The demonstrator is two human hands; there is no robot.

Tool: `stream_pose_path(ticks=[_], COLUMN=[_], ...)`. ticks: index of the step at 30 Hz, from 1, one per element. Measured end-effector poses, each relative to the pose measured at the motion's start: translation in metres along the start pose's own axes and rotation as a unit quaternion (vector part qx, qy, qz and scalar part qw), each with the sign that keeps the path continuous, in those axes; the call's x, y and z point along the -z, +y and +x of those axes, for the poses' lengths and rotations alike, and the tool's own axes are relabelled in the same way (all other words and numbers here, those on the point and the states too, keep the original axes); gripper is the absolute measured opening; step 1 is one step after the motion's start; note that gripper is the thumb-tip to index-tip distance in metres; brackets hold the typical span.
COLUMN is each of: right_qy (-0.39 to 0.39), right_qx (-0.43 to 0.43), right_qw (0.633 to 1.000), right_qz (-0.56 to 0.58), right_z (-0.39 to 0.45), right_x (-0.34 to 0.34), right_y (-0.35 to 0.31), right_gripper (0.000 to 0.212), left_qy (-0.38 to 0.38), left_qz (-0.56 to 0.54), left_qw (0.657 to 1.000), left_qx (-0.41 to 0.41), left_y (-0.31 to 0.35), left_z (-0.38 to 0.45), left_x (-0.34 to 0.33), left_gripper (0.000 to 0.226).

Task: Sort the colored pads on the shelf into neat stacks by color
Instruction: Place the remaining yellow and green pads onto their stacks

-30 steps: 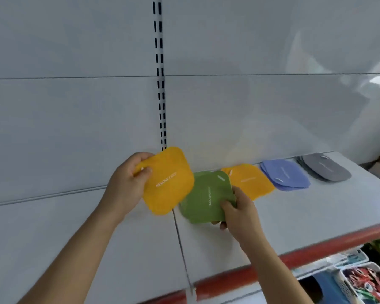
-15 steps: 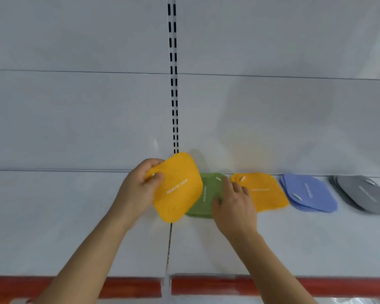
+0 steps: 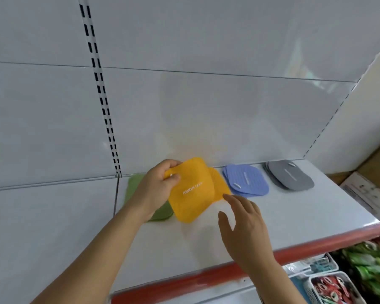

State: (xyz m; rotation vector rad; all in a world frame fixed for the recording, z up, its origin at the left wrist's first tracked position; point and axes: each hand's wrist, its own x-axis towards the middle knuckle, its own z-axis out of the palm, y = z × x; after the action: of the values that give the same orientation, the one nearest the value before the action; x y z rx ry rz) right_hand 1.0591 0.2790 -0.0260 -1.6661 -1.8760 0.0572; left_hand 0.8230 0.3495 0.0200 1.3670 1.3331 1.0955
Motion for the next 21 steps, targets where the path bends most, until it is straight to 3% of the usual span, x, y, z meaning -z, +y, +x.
stream_pose_path(ticks=[8, 13, 17, 21], right_qy=[-0.004, -0.019, -0.036, -0.04], right_qx=[0.025, 0.067, 0.095, 0.132], right_qw=[0.999, 0.996, 0.992, 0.988], right_qz=[0.035, 0.055, 0.068, 0.076], right_z=[0.017, 0.045, 0.065, 0.078], right_x=[0.018, 0.023, 0.017, 0.008], right_y=[0.058, 0.097, 0.123, 0.131], right_gripper=[0.045, 0.048, 0.043, 0.042], left_qy=[0.016, -0.014, 0.012, 0.028], left_qz=[0.084, 0.148, 0.347, 0.447], left_qw=[0.996, 0.988, 0.938, 0.894], left_qx=[0.014, 0.04, 0.001, -0.004], left_y=[0.006, -0.004, -0.012, -0.011], left_z=[0.079, 0.11, 0.12, 0.117], left_x=[-0.045, -0.074, -0.077, -0.078], left_gripper=[0.028, 0.034, 0.039, 0.04])
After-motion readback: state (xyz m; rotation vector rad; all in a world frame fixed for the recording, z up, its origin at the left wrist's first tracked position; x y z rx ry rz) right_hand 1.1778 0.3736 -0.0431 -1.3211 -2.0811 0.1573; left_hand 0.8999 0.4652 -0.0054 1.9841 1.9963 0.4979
